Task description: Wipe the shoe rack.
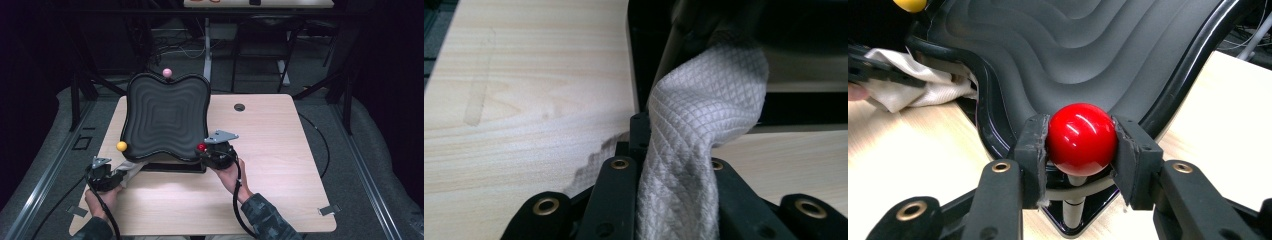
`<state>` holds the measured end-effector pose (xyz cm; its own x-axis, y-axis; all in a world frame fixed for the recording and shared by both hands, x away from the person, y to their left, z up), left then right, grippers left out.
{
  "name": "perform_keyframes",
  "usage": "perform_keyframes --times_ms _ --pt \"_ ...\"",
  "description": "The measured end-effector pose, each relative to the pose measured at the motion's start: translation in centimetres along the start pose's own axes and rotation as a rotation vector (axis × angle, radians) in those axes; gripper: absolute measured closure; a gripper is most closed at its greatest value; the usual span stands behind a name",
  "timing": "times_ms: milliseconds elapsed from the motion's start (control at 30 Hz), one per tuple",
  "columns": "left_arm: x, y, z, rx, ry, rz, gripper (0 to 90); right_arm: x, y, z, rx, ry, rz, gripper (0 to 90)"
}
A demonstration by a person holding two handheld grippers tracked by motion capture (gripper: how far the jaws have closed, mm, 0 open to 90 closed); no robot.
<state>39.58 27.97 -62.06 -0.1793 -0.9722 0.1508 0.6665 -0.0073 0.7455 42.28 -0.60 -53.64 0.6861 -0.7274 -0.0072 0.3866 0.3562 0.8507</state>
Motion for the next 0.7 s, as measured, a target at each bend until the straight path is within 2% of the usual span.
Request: perform_keyframes --times_ms 100,233,267,533,700 --pt "-0.1 0.4 1.6 0.030 0.011 0.026 84.4 0.0 0.0 0.0 -0.001 -0.002 0.001 60.1" --pt "-0.3 0.7 2.6 0.057 0.023 0.025 84.5 0.0 0.0 0.0 0.000 -0.002 0.001 60.1" --pt "0.0 1.1 3.3 0.084 0.021 0.007 84.5 0.0 0.0 0.0 -0.001 -0.003 0.001 60.1" --pt "1.2 2.7 4.8 0.160 0.015 -0.076 84.5 0.0 0.0 0.0 -0.001 -0.002 0.001 60.1" --pt "1.7 3.4 4.6 0.177 -0.010 -0.090 84.4 0.0 0.0 0.0 0.001 0.000 0.004 60.2"
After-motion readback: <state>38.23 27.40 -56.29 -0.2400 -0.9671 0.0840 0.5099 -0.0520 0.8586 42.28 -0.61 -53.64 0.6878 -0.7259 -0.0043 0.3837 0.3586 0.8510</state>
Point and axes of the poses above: each handheld gripper's, and its own axes: z roughly backward along the jaws, y roughly out of its top, x roughly to its right, the point moved 10 cm from there along -z, roughly forward along the jaws, and after that the axes turned 1 degree about -y, right-handed, at the moved point
